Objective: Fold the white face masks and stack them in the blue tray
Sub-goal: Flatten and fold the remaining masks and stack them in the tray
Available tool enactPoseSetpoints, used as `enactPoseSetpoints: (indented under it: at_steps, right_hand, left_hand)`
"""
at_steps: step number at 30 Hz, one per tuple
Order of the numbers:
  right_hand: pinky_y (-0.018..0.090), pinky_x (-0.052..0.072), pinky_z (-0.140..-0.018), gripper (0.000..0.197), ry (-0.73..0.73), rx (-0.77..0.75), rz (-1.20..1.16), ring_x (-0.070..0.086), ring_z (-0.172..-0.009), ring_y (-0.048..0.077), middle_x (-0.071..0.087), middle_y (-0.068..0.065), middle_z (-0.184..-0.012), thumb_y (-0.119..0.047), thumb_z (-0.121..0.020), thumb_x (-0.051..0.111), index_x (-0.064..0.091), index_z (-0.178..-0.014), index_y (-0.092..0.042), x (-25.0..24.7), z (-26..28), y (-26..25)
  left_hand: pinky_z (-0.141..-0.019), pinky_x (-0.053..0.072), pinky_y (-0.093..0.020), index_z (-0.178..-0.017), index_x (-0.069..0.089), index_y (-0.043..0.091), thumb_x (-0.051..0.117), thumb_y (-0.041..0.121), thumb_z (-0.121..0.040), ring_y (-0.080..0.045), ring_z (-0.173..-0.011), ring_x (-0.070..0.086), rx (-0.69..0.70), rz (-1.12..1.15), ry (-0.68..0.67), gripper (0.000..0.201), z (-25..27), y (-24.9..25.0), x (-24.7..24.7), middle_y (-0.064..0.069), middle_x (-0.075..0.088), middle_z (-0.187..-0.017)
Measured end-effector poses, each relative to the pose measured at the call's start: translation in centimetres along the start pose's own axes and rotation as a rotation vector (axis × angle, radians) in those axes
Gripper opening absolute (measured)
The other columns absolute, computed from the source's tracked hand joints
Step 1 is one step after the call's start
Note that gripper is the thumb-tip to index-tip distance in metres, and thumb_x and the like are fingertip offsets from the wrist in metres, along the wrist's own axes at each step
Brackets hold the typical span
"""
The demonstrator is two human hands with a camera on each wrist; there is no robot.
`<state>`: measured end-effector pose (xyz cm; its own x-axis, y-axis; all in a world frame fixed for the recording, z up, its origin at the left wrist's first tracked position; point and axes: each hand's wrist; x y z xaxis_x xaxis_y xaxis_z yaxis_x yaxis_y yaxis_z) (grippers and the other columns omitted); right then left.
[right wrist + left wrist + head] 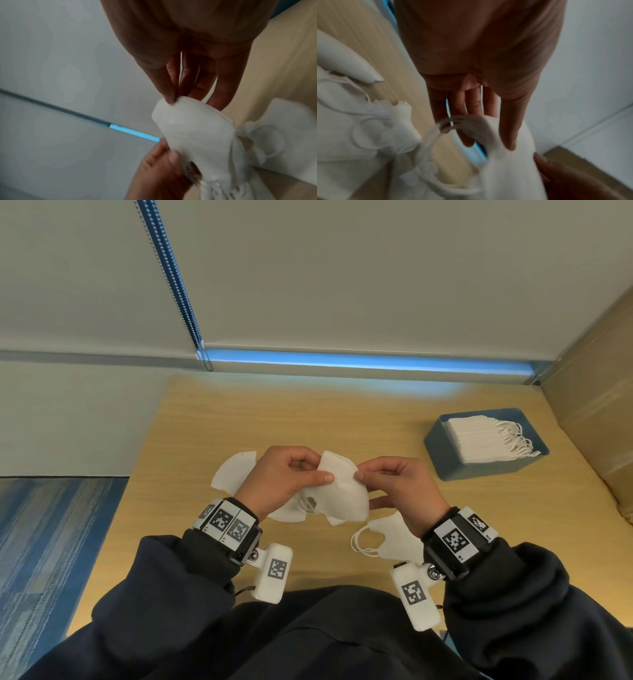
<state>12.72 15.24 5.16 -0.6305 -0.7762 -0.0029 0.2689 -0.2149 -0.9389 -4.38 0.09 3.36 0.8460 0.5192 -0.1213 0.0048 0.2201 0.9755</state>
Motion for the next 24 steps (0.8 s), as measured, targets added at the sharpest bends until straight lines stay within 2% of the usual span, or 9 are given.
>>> enactPoseSetpoints:
  at_steps: [2, 5, 8, 12, 14, 16, 19, 22, 24]
  right_hand:
    - [0.040, 0.061, -0.060, 0.013, 0.042, 0.056, -0.057, 0.071, -0.077, 0.025, 0.075, 0.020, -0.092, -0.001, -0.087, 0.073, 0.074, -0.096, 0.008, -1.9, 0.1, 0.7]
    - [0.038, 0.061, -0.063, 0.014, 0.109, 0.177, -0.135, 0.070, -0.074, 0.021, 0.074, 0.015, -0.089, 0.000, -0.086, 0.074, 0.074, -0.098, 0.007, -5.5, 0.6, 2.2]
    - [0.038, 0.062, -0.065, 0.012, 0.177, 0.275, -0.152, 0.070, -0.069, 0.019, 0.074, 0.013, -0.084, 0.001, -0.084, 0.076, 0.076, -0.096, 0.003, -8.7, 1.1, 4.3]
    - [0.041, 0.063, -0.071, 0.015, 0.268, 0.349, -0.112, 0.070, -0.075, 0.026, 0.075, 0.021, -0.092, 0.000, -0.083, 0.078, 0.076, -0.097, 0.003, -11.5, 0.8, 7.3]
    - [0.035, 0.062, -0.062, 0.015, 0.302, 0.372, -0.050, 0.070, -0.070, 0.024, 0.076, 0.019, -0.089, 0.000, -0.082, 0.080, 0.076, -0.097, 0.003, -12.4, 0.5, 8.5]
    - [0.030, 0.060, -0.055, 0.014, 0.315, 0.397, 0.020, 0.070, -0.060, 0.019, 0.077, 0.016, -0.083, 0.000, -0.081, 0.080, 0.077, -0.095, 0.002, -12.9, 0.1, 9.6]
    - [0.027, 0.055, -0.052, 0.010, 0.318, 0.423, 0.126, 0.065, -0.050, 0.013, 0.073, 0.010, -0.070, -0.003, -0.079, 0.083, 0.078, -0.088, -0.005, -13.3, -0.4, 10.9]
    - [0.028, 0.053, -0.051, 0.010, 0.326, 0.431, 0.178, 0.064, -0.050, 0.013, 0.072, 0.008, -0.066, -0.005, -0.077, 0.085, 0.079, -0.081, -0.010, -13.8, -0.7, 11.6]
    - [0.028, 0.053, -0.049, 0.010, 0.306, 0.432, 0.197, 0.067, -0.056, 0.016, 0.073, 0.009, -0.069, -0.006, -0.077, 0.085, 0.078, -0.082, -0.011, -14.1, -0.8, 11.6]
  left_hand:
    - [-0.084, 0.060, -0.039, -0.091, 0.078, 0.022, 0.090, 0.019, -0.074, -0.021, -0.084, 0.075, -0.055, -0.169, -0.094, 0.021, -0.4, -1.4, 0.5, 0.000, 0.078, -0.085]
    - [-0.085, 0.058, -0.045, -0.090, 0.077, 0.027, 0.089, 0.022, -0.074, -0.021, -0.081, 0.073, -0.108, -0.364, -0.178, 0.021, -0.8, -3.9, 2.0, 0.003, 0.077, -0.082]
    - [-0.084, 0.061, -0.044, -0.093, 0.076, 0.025, 0.086, 0.012, -0.076, -0.016, -0.078, 0.072, -0.191, -0.300, -0.166, 0.024, -1.2, -5.2, 4.4, 0.003, 0.075, -0.079]
    - [-0.067, 0.060, -0.040, -0.096, 0.069, 0.009, 0.081, -0.001, -0.077, -0.020, -0.071, 0.070, -0.325, -0.145, -0.158, 0.024, -1.9, -5.9, 7.6, 0.000, 0.072, -0.069]
    - [-0.061, 0.058, -0.035, -0.093, 0.065, 0.008, 0.080, -0.002, -0.078, -0.021, -0.067, 0.070, -0.373, -0.142, -0.164, 0.023, -2.3, -6.2, 8.9, -0.003, 0.071, -0.069]
    - [-0.059, 0.058, -0.034, -0.089, 0.064, 0.008, 0.079, -0.003, -0.078, -0.020, -0.063, 0.070, -0.414, -0.171, -0.166, 0.021, -2.5, -6.6, 9.9, -0.012, 0.072, -0.077]
    - [-0.057, 0.058, -0.033, -0.083, 0.065, 0.007, 0.081, -0.004, -0.076, -0.022, -0.061, 0.069, -0.450, -0.196, -0.145, 0.021, -2.5, -7.3, 10.9, -0.018, 0.071, -0.080]
    - [-0.055, 0.056, -0.032, -0.083, 0.065, 0.006, 0.082, -0.003, -0.075, -0.023, -0.061, 0.069, -0.476, -0.194, -0.113, 0.021, -2.5, -7.9, 11.4, -0.020, 0.072, -0.081]
    - [-0.057, 0.058, -0.034, -0.085, 0.065, 0.005, 0.080, -0.004, -0.077, -0.023, -0.064, 0.071, -0.489, -0.189, -0.096, 0.019, -2.4, -8.1, 11.6, -0.016, 0.071, -0.077]
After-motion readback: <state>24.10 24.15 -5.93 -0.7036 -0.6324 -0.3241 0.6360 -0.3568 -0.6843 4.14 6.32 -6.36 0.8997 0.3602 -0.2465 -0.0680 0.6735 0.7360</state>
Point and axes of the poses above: each hand's wrist, its own z-axis away from the middle knuckle, its own x-axis out of the palm, y = z × x
